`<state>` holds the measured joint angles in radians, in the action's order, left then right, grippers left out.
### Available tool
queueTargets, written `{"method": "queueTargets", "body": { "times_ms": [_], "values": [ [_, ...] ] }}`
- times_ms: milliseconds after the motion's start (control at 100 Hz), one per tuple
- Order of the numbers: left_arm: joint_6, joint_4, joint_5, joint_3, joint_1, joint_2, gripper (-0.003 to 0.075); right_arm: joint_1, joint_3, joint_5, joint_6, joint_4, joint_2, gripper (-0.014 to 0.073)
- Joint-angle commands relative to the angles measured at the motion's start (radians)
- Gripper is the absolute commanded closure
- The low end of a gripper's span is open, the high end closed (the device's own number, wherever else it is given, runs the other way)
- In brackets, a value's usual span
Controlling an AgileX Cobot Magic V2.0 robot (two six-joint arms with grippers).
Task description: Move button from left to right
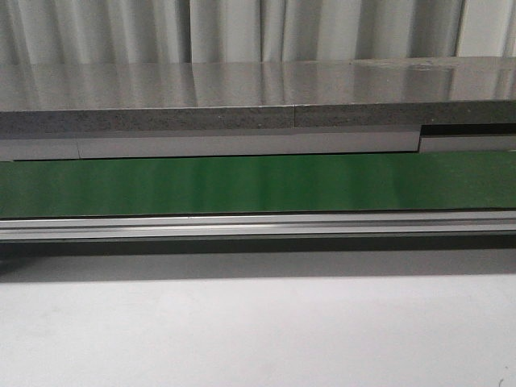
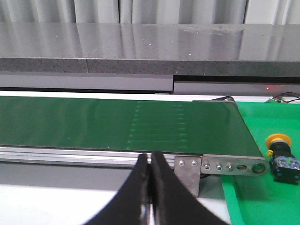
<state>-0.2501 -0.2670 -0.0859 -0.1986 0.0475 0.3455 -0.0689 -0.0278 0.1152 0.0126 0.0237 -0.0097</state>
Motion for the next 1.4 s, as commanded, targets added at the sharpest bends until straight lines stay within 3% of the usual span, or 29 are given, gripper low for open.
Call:
{"method": "queueTargets", "body": {
  "times_ms": [0, 830, 1000, 1390],
  "values": [
    [-0.002, -0.012, 0.079, -0.028, -0.007, 0.007, 0.0741, 0.010, 0.014, -0.090, 0.000, -0.007, -0.021, 0.0661],
    [0.000, 0.004, 0.117, -0.028, -0.007, 0.002, 0.0741, 0.010, 0.014, -0.090, 0.000, -0.007, -0.021, 0.0661],
    [0.184, 0.204, 0.101, -0.027, -0.020, -0.038, 0.0741, 0.010, 0.014, -0.090, 0.000, -0.007, -0.021, 0.0661],
    [0.267, 0.254, 0.106, 0.162, -0.063, -0.286, 0.0741, 0.010, 0.014, -0.090, 0.000, -0.007, -0.021, 0.0661]
  ]
}}
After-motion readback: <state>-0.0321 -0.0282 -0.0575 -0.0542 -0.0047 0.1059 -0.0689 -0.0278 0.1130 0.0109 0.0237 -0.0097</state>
